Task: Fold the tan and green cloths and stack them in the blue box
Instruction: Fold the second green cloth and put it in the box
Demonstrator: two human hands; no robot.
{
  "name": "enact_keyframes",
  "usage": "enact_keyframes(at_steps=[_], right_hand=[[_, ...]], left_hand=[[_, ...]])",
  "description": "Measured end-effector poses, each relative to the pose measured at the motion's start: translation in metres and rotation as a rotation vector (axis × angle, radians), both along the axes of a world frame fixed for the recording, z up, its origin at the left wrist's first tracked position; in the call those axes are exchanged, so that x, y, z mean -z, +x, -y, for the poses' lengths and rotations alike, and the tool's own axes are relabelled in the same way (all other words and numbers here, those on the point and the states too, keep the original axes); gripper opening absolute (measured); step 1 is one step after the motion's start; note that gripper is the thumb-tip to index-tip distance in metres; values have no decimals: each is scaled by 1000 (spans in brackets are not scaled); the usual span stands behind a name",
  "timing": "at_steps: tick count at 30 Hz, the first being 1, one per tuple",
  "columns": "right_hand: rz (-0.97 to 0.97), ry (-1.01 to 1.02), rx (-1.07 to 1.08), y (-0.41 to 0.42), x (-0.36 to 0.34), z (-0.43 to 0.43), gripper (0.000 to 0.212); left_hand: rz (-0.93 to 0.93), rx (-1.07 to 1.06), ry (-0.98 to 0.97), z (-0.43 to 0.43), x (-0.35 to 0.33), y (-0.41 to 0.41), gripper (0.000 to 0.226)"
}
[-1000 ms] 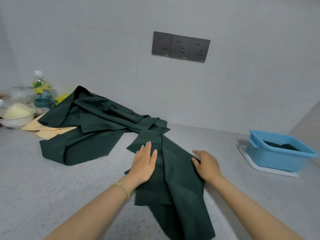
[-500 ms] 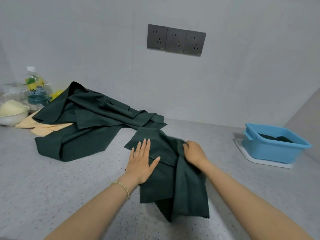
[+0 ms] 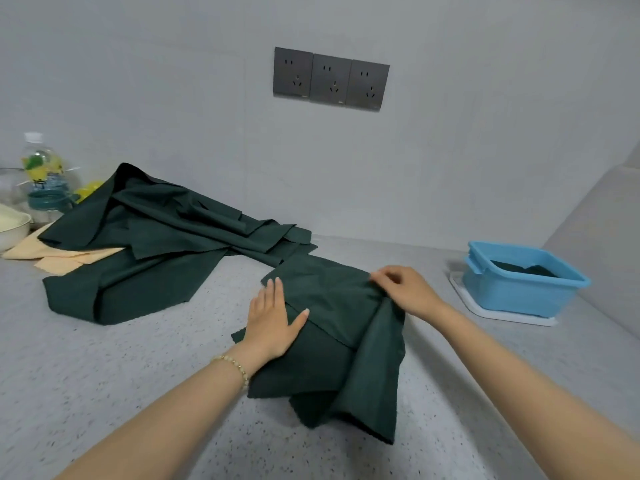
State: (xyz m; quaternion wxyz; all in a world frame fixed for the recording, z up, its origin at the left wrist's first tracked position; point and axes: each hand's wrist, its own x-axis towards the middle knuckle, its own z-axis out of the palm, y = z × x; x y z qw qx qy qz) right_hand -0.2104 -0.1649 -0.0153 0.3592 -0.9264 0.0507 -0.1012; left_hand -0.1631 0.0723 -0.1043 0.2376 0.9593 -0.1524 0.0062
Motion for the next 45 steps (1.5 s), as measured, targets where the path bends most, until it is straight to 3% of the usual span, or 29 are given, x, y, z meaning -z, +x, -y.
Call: enact_keyframes(at_steps=[2,4,5,7,9,11,13,17,20,24,26,29,31,34,36,38,42,45], right_hand=[[-280,-216,-67,1,-6,-21,48],[-568,-571,-85,4,-2,-36,61],[-601,-734,-76,6,4,-41,72],[-418,-879,-98,8,19,-49,84],[-176,-874,-221,8,29,-56,81],[-194,-801,-265,9,37,-59,70],[-298,-717,-171,10,48,-60,66],[-101,-756,-51,8,60,-57,27],[-123,-398,44,20,47,-41,27],[-287,390,140,39,7,-11,29],[-368,803,140,48,-16,8,28],[-374,1002,157,66,-40,44,28],[-384,920,209,78,-44,63,27],[-254,497,394,95,-31,83,31],[-53,180,473,99,-19,86,41],[81,58,413,95,-7,75,53],[23,-206,262,80,36,38,71],[-204,-323,78,64,70,21,66]], left_hand=[[-106,-66,54,7,0,-3,93],[-112,-49,47,7,-1,-5,96],[-104,-29,-8,6,-3,-5,97],[-89,31,-187,1,-5,-4,98],[-73,94,-347,-2,-8,-4,101],[-72,132,-407,-3,-11,-6,108],[-68,171,-449,-2,-13,-6,113],[-138,227,-416,-3,-19,-8,120],[-230,180,-417,-10,-26,2,116],[-323,134,-331,-22,-68,31,90],[-346,159,-88,-30,-108,65,83],[-142,50,435,-30,-172,122,59],[143,-83,622,-23,-196,147,56],[424,-193,487,8,-193,161,81],[370,-173,219,39,-165,151,83],[236,-100,106,69,-126,133,76],[-165,90,292,95,-37,93,70],[-114,87,372,90,9,77,72]])
